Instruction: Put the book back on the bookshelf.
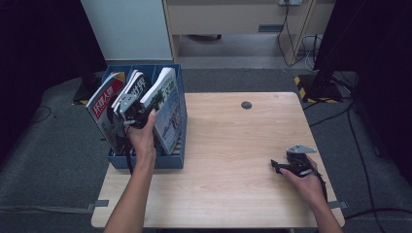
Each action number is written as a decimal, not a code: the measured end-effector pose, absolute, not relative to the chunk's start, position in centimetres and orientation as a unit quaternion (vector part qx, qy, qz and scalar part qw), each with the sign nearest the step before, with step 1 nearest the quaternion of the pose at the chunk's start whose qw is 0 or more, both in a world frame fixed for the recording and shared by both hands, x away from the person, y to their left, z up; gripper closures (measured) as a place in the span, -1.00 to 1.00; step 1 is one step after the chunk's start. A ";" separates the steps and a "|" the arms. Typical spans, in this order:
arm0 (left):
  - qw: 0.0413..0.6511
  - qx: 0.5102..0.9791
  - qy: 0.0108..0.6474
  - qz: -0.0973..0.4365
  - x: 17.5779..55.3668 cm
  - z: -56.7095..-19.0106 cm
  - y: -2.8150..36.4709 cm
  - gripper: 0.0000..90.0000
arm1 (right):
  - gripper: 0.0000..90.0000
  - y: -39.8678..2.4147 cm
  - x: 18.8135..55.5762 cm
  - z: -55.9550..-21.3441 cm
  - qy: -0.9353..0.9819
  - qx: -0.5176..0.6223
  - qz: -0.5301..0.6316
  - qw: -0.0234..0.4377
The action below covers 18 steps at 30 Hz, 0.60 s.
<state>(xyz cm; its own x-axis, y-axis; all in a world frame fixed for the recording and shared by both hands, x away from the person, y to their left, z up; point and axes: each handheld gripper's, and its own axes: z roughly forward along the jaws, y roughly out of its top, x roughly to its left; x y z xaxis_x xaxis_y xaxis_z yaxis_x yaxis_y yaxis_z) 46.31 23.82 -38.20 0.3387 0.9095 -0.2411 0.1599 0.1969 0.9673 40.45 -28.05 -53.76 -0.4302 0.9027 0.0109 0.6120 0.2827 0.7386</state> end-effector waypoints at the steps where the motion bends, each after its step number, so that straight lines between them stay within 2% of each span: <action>1: 0.605 0.551 0.484 0.309 46.3 -38.2 23.8 0.61 | -0.50 -28.1 40.5 -53.8 0.773 0.489 0.344 0.212; 18: 0.603 0.550 0.484 0.317 46.3 -38.4 23.5 0.60 | -0.50 -28.2 40.4 -53.8 0.774 0.487 0.344 0.212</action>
